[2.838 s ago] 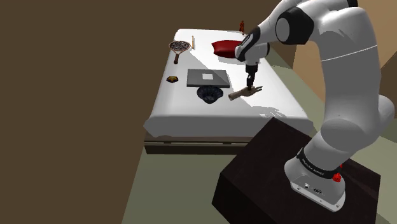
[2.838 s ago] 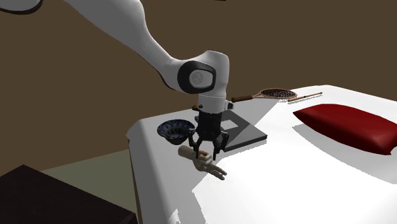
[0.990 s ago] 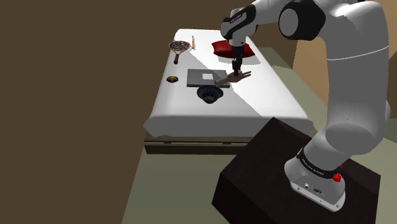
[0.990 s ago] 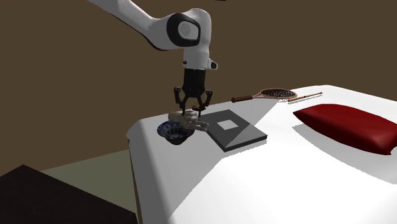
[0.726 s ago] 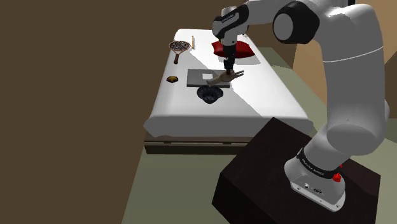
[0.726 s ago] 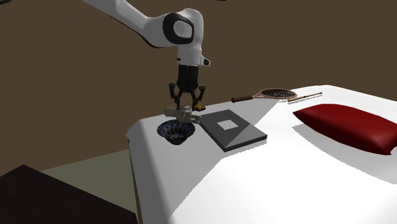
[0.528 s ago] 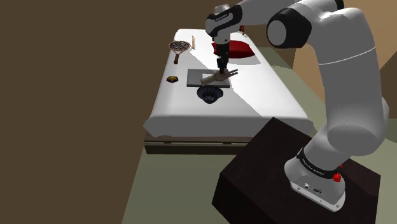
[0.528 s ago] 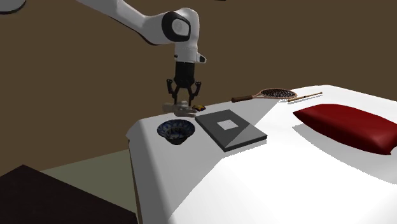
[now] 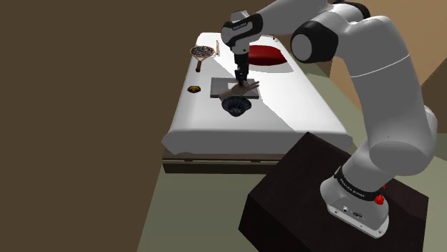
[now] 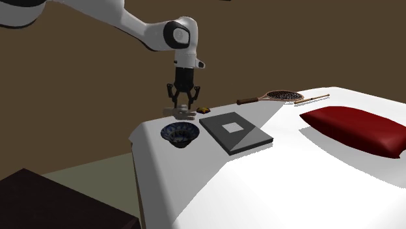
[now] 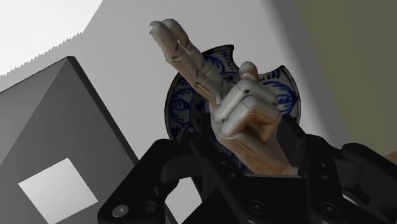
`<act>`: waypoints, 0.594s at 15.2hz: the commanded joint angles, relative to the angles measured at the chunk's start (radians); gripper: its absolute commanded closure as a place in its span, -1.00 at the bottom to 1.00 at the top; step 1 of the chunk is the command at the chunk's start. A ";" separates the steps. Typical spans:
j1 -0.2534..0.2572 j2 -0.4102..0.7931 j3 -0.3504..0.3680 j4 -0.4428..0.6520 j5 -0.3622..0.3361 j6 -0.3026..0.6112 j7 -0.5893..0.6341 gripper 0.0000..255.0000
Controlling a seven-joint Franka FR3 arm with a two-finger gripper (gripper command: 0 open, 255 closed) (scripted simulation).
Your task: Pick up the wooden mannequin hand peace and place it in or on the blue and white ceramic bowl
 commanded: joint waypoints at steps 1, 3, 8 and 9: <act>0.000 0.008 0.002 -0.013 0.003 0.021 -0.001 1.00; 0.000 0.019 0.004 -0.021 0.006 0.040 -0.002 1.00; -0.003 0.052 0.011 -0.035 0.014 0.086 -0.004 1.00; -0.003 0.059 0.012 -0.037 0.016 0.095 -0.004 1.00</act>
